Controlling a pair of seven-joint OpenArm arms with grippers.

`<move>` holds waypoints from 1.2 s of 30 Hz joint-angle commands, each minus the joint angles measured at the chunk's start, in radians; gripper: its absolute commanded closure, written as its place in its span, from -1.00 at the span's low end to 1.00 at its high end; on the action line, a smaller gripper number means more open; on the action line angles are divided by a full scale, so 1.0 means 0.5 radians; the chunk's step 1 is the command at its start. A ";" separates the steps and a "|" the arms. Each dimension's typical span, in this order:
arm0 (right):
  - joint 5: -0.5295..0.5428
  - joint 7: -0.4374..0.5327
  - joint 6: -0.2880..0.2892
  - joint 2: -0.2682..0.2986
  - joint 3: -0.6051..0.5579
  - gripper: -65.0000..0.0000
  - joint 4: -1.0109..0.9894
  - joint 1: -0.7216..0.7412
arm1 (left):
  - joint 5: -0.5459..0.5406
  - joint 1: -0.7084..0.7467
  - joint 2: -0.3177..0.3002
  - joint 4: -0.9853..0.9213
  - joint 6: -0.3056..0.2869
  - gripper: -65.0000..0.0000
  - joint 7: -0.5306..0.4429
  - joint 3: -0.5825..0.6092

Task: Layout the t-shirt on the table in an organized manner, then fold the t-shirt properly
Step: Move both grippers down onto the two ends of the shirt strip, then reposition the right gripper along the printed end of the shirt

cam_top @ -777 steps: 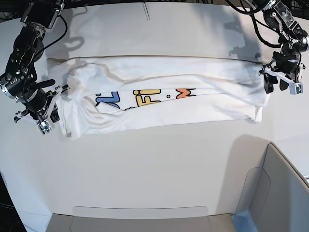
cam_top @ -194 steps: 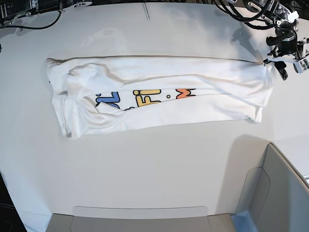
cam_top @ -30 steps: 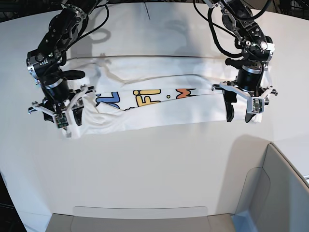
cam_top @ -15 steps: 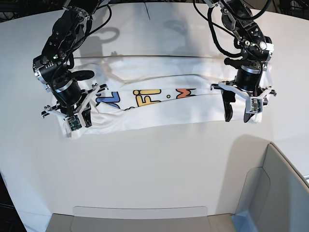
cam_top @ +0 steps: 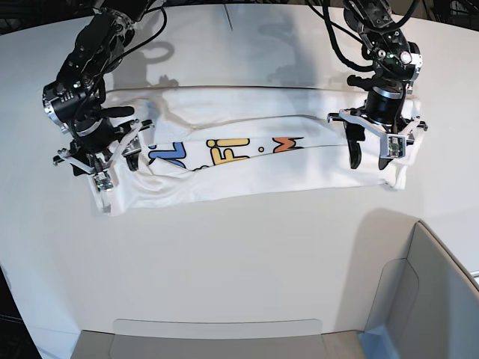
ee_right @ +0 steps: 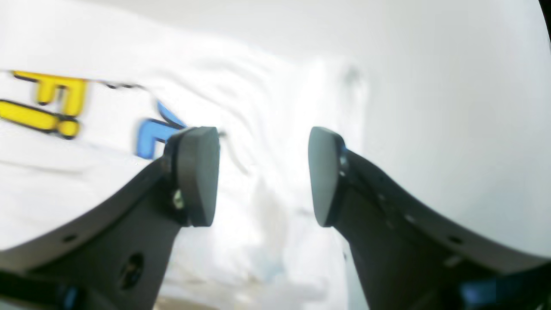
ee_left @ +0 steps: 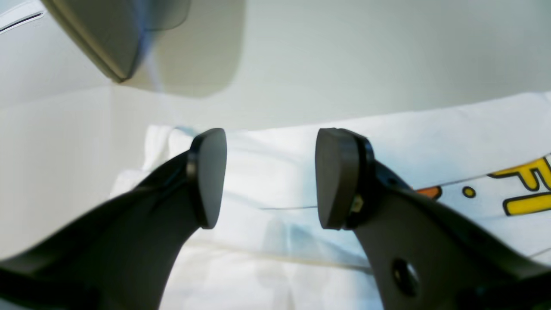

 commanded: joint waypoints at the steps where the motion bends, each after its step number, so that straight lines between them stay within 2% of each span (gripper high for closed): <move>1: 0.074 0.002 0.023 0.010 0.085 0.06 0.038 0.055 | -0.028 0.004 0.000 0.041 -0.003 0.02 -0.047 0.007; 4: 0.187 -0.219 0.023 0.047 0.361 0.09 0.038 0.157 | -0.028 0.004 0.000 0.041 -0.003 0.02 -0.047 0.003; 7: 0.203 -0.566 0.023 0.182 0.548 0.09 0.031 0.298 | -0.028 0.007 0.000 0.041 -0.003 0.02 -0.047 0.000; 8: 0.203 -0.619 0.023 0.234 0.579 0.09 0.031 0.332 | -0.028 0.007 0.000 0.041 -0.003 0.02 -0.047 0.000; 11: 0.203 -0.619 0.023 0.400 0.591 0.09 0.022 0.381 | -0.028 0.007 0.000 0.038 -0.003 0.02 -0.047 0.000; 13: 0.203 -0.619 0.023 0.446 0.588 0.09 0.022 0.375 | -0.028 0.007 0.000 0.038 -0.003 0.02 -0.047 0.003; 22: 0.203 -0.619 0.023 0.468 0.585 0.09 -0.137 0.261 | -0.028 0.007 0.000 0.038 -0.003 0.02 -0.047 0.010; 26: 0.203 -0.619 0.023 0.477 0.392 0.09 -0.177 0.264 | -0.028 0.007 0.007 0.038 -0.003 0.02 -0.041 0.013; 31: 0.196 -0.619 0.023 0.465 -0.047 0.09 -0.174 0.282 | -0.028 -0.005 0.010 0.038 -0.003 0.02 -0.034 0.013; 36: 0.206 -0.556 0.023 0.418 -0.240 0.09 -0.254 0.307 | -0.028 0.004 0.007 0.035 -0.003 0.02 -0.031 0.013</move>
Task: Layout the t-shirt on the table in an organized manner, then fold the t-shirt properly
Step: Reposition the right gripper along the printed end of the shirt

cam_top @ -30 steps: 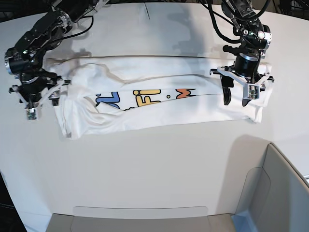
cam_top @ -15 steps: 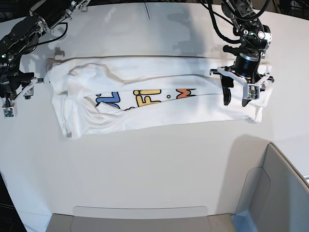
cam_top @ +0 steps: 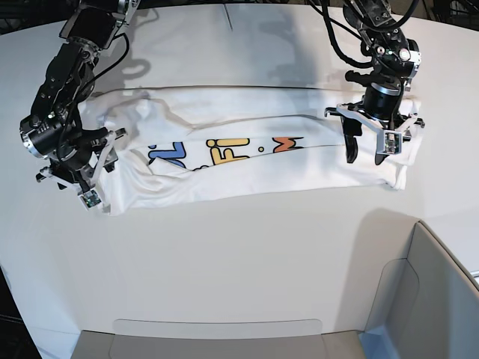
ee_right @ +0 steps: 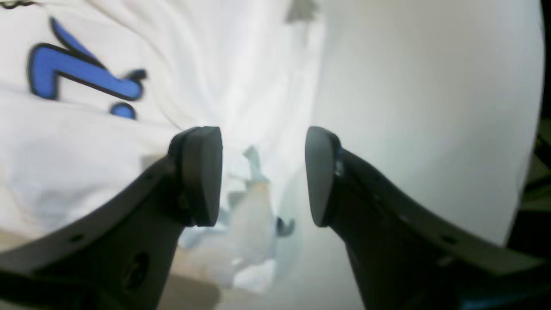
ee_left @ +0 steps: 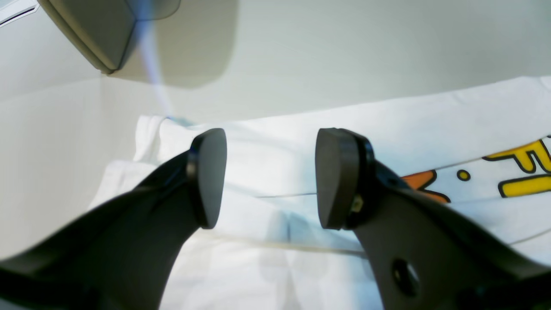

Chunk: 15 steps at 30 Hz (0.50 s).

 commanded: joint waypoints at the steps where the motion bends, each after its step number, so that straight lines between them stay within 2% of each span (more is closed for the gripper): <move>1: 0.004 0.036 0.023 0.010 -0.004 0.09 -0.025 0.078 | -0.032 -0.011 0.000 0.036 0.004 0.02 -0.047 0.000; 8: 0.007 0.116 0.023 0.019 0.140 0.09 -0.458 0.250 | -0.032 -0.011 0.000 0.029 0.004 0.02 -0.047 -0.006; 15: 0.004 0.254 0.023 0.078 0.149 0.09 -0.697 0.330 | -0.032 -0.011 0.000 0.029 0.004 0.02 -0.047 0.000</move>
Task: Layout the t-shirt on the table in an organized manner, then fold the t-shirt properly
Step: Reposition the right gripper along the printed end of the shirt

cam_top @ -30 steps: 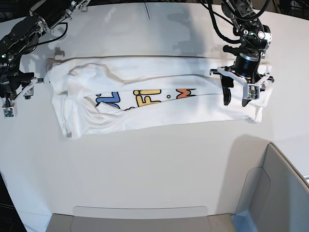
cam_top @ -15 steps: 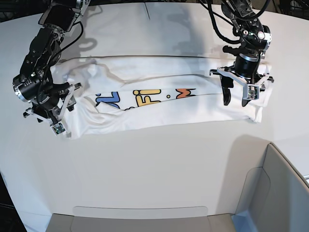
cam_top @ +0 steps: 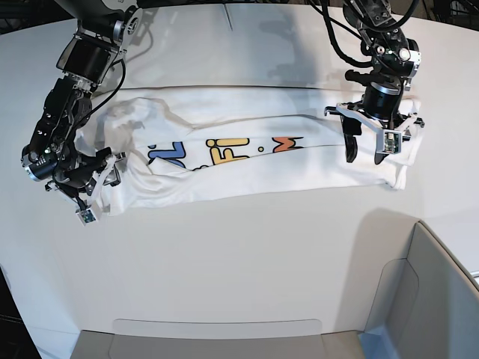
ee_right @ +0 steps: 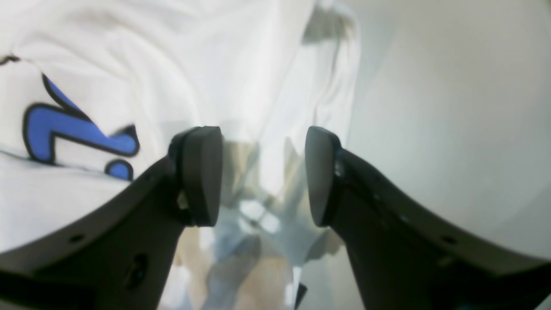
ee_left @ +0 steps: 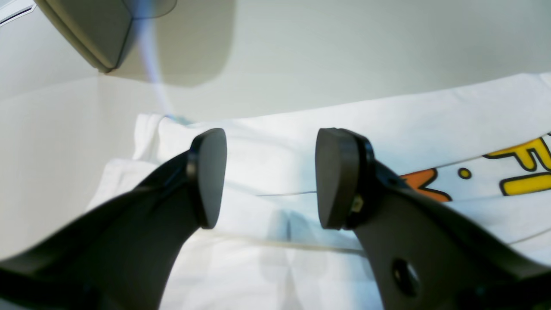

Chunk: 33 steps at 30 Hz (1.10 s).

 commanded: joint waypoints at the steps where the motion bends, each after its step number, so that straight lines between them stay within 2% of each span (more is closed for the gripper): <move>1: -0.002 0.031 0.023 0.042 0.005 0.09 -0.020 0.049 | -0.032 -0.014 0.000 0.032 0.003 0.02 -0.047 0.007; 8: -0.002 0.224 0.023 0.051 0.005 0.09 -0.358 0.117 | -0.032 -0.014 0.000 0.032 0.003 0.02 -0.047 0.007; 15: -0.002 0.237 0.023 0.063 -0.078 0.10 -0.385 0.117 | -0.032 -0.014 0.000 0.032 0.003 0.02 -0.047 0.003; 18: -0.002 0.237 0.023 0.063 -0.130 0.26 -0.373 0.114 | -0.032 -0.014 0.000 0.032 0.003 0.02 -0.047 0.007; 22: -0.002 0.227 0.023 0.060 -0.121 0.79 -0.373 0.114 | -0.032 -0.014 0.000 0.032 0.003 0.02 -0.047 0.007; 24: -0.002 0.227 0.023 0.060 -0.118 1.00 -0.373 0.114 | -0.032 -0.014 0.000 0.032 0.003 0.02 -0.047 0.007; 29: -0.002 0.224 0.023 0.067 -0.118 1.00 -0.348 0.111 | -0.032 -0.014 0.000 0.029 0.003 0.02 -0.047 0.007; 33: 0.001 0.200 0.023 0.060 -0.118 1.00 -0.131 0.046 | -0.032 -0.014 0.000 0.029 0.003 0.02 -0.047 0.003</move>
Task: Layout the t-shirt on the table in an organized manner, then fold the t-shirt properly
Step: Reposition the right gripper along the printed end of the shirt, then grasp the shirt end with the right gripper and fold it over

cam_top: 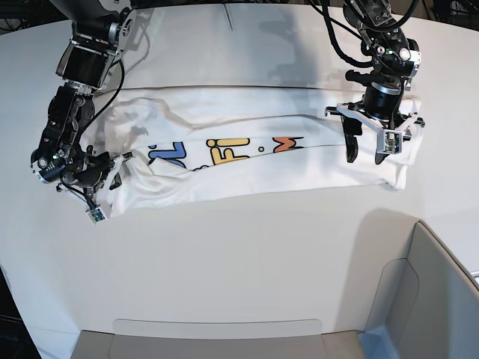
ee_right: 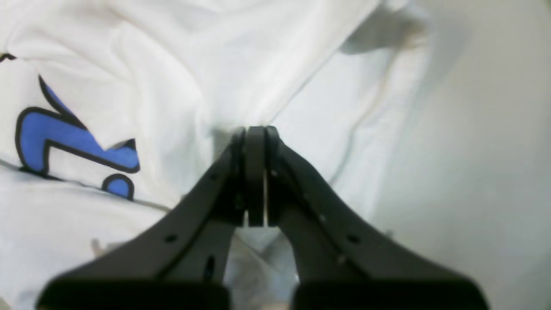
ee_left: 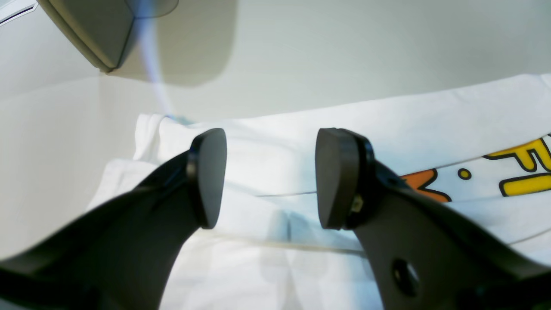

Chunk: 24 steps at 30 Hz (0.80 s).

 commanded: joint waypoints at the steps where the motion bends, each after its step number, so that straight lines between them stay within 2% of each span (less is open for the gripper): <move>1: 0.019 -0.026 0.023 0.013 0.006 1.00 0.125 0.027 | -0.032 -0.015 0.000 0.029 0.004 0.02 -0.046 0.003; 9: 0.332 -0.289 0.023 0.028 0.013 1.00 0.576 -0.142 | -0.032 -0.015 0.000 0.029 0.004 0.02 -0.046 0.007; 14: 0.479 -0.463 0.023 0.025 0.187 1.00 0.785 -0.228 | -0.032 -0.015 0.000 0.029 0.004 0.02 -0.046 0.010; 18: 0.626 -0.463 0.023 0.028 0.322 1.00 0.886 -0.182 | -0.032 -0.015 0.000 0.029 0.004 0.02 -0.043 0.010; 24: 0.810 -0.463 0.023 0.031 0.344 1.00 1.058 -0.044 | -0.032 -0.015 0.000 0.029 0.004 0.02 -0.043 0.010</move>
